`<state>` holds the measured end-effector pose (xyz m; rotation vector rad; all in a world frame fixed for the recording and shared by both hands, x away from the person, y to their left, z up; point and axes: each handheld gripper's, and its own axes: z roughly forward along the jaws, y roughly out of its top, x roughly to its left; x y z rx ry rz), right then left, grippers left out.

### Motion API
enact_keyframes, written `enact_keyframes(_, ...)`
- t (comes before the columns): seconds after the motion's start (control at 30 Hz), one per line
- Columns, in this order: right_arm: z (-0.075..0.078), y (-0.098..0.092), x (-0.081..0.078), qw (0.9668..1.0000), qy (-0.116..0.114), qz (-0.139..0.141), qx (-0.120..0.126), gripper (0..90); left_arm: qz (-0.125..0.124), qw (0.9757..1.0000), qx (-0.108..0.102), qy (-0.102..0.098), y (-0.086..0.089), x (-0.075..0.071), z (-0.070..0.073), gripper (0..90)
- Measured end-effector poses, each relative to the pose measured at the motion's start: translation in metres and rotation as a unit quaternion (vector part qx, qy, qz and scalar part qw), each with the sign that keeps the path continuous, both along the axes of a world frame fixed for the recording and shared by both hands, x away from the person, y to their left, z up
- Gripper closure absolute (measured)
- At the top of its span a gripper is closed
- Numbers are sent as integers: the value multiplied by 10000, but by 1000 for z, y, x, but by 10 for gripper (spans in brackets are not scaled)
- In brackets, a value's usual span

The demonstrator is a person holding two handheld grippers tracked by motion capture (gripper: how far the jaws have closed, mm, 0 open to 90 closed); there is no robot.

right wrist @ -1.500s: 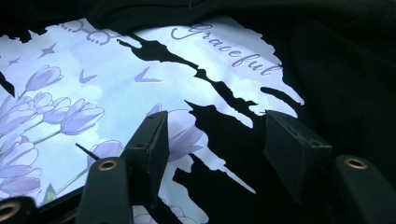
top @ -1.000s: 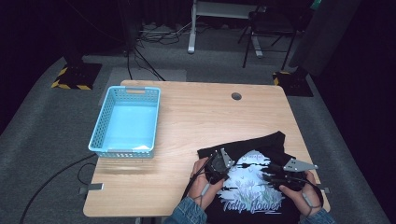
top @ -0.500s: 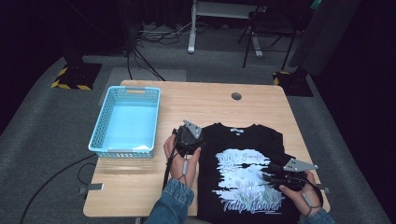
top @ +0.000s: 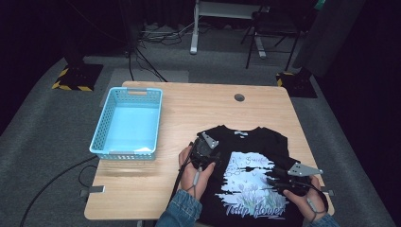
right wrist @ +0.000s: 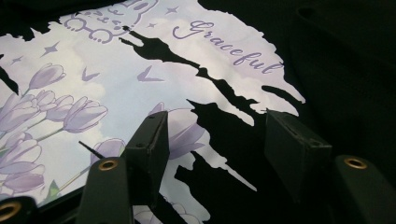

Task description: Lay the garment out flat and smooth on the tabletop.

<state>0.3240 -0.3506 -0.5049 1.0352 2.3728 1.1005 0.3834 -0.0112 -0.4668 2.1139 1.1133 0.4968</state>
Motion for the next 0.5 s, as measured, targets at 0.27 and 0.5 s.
enact_keyframes(0.27,0,-1,-1,10000,6,-11,6,409,-385,9981,-163,451,-28,11,-14,257)
enact_keyframes(0.5,0,0,-1,10000,7,-31,7,409,-757,9958,240,456,-37,8,-22,700)
